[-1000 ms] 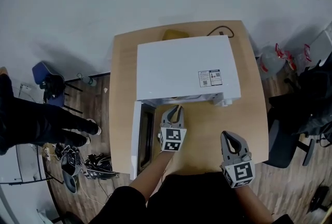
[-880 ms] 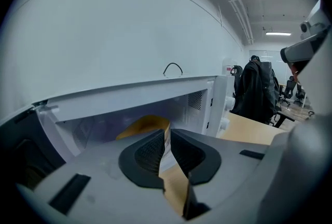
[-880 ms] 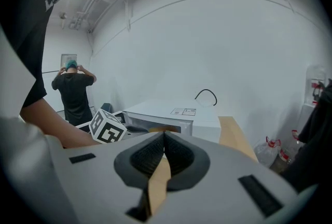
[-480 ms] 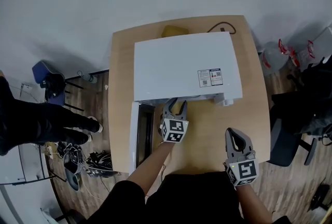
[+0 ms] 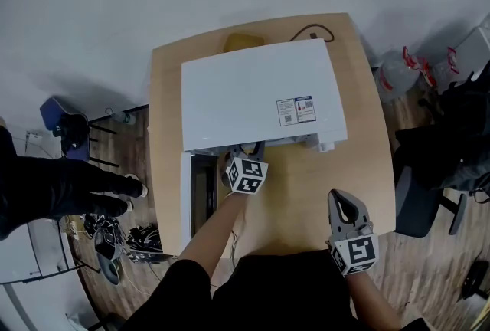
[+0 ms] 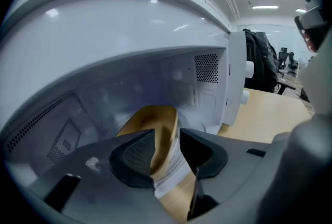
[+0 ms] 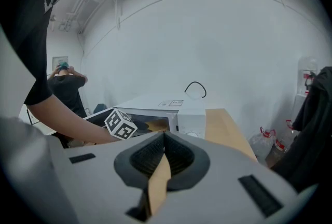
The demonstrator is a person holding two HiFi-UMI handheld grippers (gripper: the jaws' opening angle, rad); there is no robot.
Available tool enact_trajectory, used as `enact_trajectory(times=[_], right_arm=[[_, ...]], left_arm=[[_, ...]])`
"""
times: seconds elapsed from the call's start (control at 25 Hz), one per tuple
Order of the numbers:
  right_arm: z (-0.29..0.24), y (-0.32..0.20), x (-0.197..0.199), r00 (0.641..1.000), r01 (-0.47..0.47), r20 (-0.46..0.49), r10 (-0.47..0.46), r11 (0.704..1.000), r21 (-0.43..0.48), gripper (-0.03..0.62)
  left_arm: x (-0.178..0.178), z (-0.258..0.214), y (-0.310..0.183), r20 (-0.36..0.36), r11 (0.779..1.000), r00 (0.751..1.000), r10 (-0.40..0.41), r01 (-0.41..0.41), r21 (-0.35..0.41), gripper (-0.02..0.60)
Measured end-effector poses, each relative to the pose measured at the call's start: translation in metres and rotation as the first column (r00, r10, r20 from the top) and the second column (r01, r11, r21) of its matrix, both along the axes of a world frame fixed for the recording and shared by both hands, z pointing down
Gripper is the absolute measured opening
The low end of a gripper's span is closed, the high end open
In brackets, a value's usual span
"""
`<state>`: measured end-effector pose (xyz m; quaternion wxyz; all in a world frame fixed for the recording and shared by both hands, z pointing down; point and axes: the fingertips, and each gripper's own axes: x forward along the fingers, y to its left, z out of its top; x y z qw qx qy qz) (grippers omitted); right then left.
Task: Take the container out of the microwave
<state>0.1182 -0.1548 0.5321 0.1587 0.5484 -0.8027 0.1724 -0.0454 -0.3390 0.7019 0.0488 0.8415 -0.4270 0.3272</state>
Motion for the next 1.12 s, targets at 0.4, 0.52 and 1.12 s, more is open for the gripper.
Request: enact_trajectory(times=[0.4, 0.52, 1.12], right_arm=[[0.0, -0.013, 0.017, 1.0, -0.018, -0.004, 0.018, 1.0, 0.004, 0.06], [-0.001, -0.016, 0.023, 1.0, -0.027, -0.01, 0.027, 0.999, 0.02, 0.06], [0.003, -0.008, 0.028, 0.999, -0.05, 0.021, 0.05, 0.999, -0.005, 0.06]], left_arm=[[0.007, 0.027, -0.012, 0.176, 0.997, 0.981, 0.078, -0.074, -0.029, 0.155], [0.006, 0.031, -0.016, 0.216, 0.996, 0.972, 0.087, -0.082, -0.031, 0.156], [-0.006, 0.038, -0.017, 0.321, 0.996, 0.943, 0.089, -0.077, -0.052, 0.078]])
